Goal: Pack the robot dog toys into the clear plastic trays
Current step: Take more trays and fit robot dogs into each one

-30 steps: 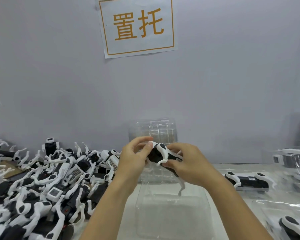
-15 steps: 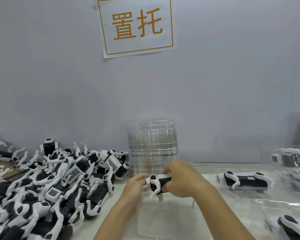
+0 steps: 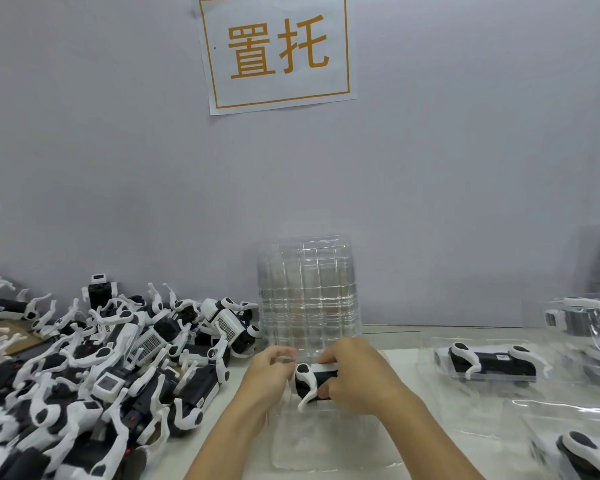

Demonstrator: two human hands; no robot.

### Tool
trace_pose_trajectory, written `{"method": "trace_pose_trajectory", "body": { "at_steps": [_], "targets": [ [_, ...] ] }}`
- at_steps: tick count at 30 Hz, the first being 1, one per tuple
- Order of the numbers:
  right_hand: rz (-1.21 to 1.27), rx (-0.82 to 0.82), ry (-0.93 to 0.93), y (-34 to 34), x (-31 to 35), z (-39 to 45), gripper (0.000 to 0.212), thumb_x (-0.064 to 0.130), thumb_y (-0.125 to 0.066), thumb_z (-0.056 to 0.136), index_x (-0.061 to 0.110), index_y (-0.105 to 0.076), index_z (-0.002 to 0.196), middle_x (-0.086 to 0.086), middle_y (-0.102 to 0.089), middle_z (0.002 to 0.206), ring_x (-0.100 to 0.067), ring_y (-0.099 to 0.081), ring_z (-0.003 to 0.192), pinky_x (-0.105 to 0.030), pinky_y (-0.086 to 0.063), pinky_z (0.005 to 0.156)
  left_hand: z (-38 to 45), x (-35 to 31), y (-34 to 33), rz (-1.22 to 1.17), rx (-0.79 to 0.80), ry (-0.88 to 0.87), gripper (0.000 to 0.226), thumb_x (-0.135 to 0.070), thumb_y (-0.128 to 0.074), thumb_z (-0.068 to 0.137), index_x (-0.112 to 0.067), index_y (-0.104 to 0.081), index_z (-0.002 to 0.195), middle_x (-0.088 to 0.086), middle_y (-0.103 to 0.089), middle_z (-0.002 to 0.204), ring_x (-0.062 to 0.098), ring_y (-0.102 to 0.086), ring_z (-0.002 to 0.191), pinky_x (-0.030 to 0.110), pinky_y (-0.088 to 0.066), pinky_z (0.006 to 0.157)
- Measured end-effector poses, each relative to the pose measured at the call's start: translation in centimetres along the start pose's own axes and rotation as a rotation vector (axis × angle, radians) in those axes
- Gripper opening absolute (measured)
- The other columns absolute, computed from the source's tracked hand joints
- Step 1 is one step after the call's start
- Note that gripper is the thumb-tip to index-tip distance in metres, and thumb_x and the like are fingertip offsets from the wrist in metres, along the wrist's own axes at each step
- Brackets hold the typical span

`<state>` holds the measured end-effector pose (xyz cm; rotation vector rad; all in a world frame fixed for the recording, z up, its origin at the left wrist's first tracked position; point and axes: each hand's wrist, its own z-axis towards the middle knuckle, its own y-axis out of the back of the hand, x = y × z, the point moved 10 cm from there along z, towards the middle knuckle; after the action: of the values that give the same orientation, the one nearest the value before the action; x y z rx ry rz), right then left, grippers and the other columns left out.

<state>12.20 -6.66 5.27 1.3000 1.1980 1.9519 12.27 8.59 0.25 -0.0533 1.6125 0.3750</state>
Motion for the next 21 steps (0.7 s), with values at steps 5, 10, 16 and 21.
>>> {"method": "trace_pose_trajectory", "body": {
  "at_steps": [5,10,16,21],
  "targets": [
    [0.033,0.022,-0.007,0.1,-0.2,0.2,0.012,0.025,-0.078,0.077,0.018,-0.075,0.087,-0.003,-0.071,0.088,-0.024,-0.065,0.084,-0.038,-0.055,0.074,0.1,0.0,0.2,0.03,0.03,0.031,0.028,0.002,-0.055,0.088,-0.017,-0.069,0.103,0.006,-0.071,0.105,0.021,-0.066,0.098,0.036,-0.053,0.086],
    [-0.022,0.063,0.013,-0.8,0.6,0.2,0.025,0.02,-0.08,0.077,0.021,-0.075,0.101,-0.003,-0.069,0.104,-0.02,-0.063,0.087,-0.027,-0.049,0.067,0.1,-0.7,0.3,0.283,0.066,0.026,0.034,0.002,-0.053,0.085,-0.018,-0.069,0.108,0.002,-0.068,0.108,0.016,-0.063,0.098,0.023,-0.049,0.075],
    [0.01,0.064,0.0,-0.7,0.1,0.3,0.03,0.022,-0.081,0.076,0.025,-0.074,0.105,0.001,-0.067,0.109,-0.017,-0.061,0.09,-0.026,-0.049,0.073,-0.8,-3.1,-0.2,0.427,0.039,-0.177,0.035,0.002,-0.053,0.086,-0.025,-0.064,0.105,-0.003,-0.06,0.114,0.008,-0.058,0.098,0.016,-0.046,0.069],
    [0.05,0.074,-0.019,-0.8,-0.2,0.4,0.04,0.021,-0.081,0.076,0.024,-0.072,0.115,0.003,-0.065,0.118,-0.018,-0.065,0.1,-0.028,-0.053,0.081,-1.3,-5.0,-1.8,0.523,0.181,-0.329,0.005,-0.026,-0.061,0.092,-0.027,-0.064,0.088,-0.009,-0.067,0.106,0.011,-0.062,0.104,0.032,-0.052,0.088]
  ]
}}
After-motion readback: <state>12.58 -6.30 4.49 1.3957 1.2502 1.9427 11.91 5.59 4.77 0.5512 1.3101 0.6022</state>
